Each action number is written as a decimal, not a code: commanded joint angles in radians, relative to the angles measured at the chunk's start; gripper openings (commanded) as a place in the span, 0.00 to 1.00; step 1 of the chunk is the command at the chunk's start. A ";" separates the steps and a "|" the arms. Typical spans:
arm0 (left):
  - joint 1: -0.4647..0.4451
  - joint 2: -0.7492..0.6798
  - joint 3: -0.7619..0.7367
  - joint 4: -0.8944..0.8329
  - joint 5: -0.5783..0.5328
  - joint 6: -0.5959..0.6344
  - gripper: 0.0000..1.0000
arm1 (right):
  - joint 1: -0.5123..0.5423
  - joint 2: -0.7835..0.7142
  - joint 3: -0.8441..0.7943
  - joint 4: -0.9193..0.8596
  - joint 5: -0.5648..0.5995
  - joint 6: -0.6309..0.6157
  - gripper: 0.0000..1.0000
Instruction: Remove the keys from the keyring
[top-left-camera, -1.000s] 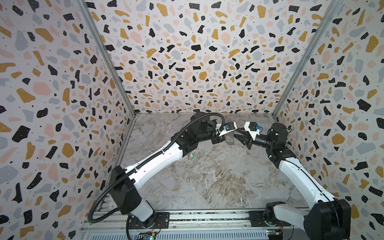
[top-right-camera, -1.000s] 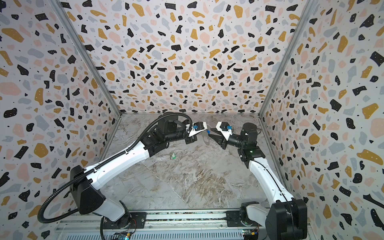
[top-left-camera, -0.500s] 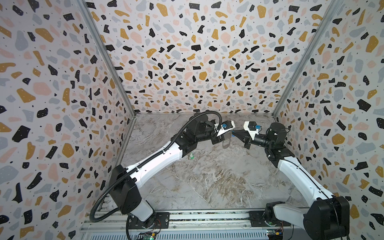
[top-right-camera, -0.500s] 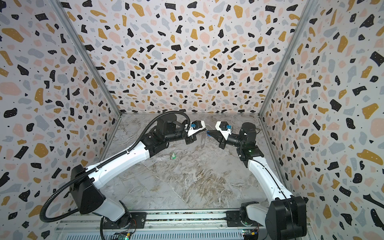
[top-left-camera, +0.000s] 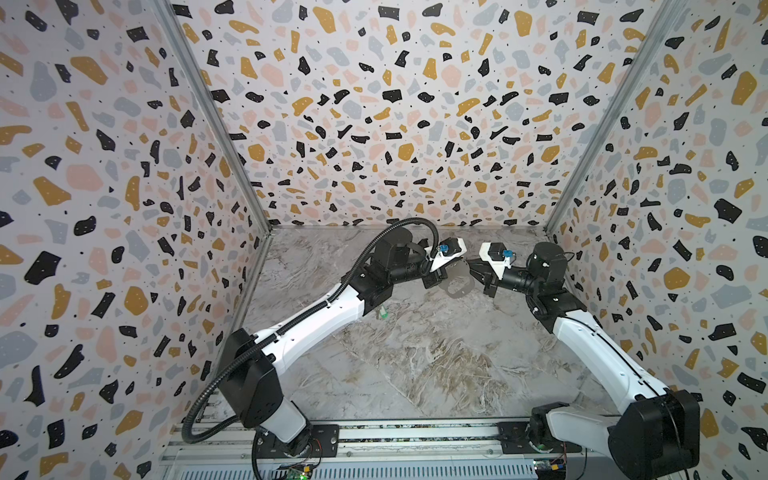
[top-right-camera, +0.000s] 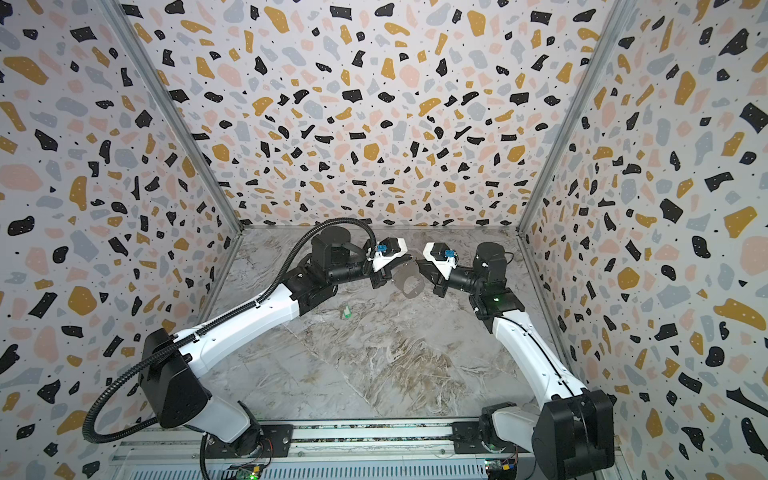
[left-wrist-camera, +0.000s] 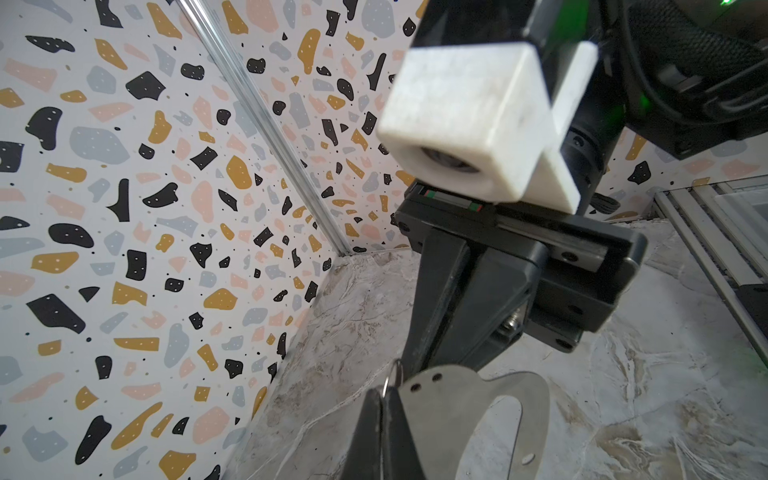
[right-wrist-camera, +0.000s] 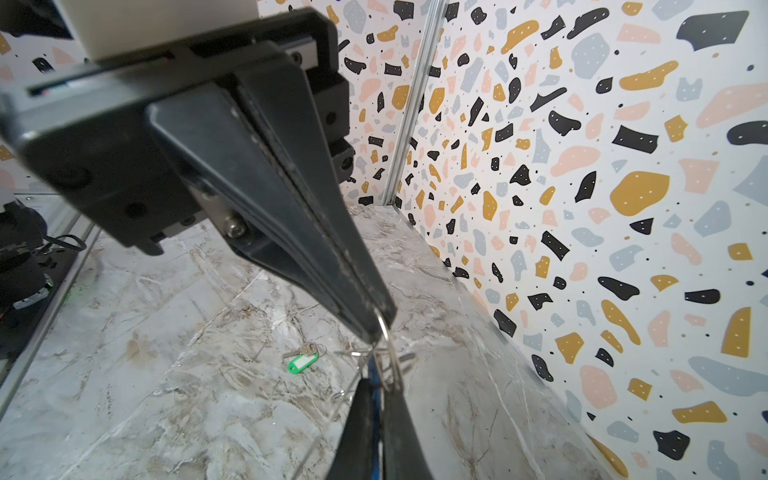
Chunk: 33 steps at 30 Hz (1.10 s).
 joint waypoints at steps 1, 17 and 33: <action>0.007 -0.021 -0.010 0.103 0.007 -0.029 0.00 | 0.027 -0.010 0.047 -0.048 0.003 -0.038 0.00; 0.048 -0.035 -0.045 0.212 0.115 -0.122 0.00 | 0.032 -0.018 0.048 -0.076 0.065 -0.081 0.25; 0.051 -0.030 -0.049 0.255 0.126 -0.152 0.00 | 0.032 -0.014 0.018 0.014 0.047 -0.024 0.20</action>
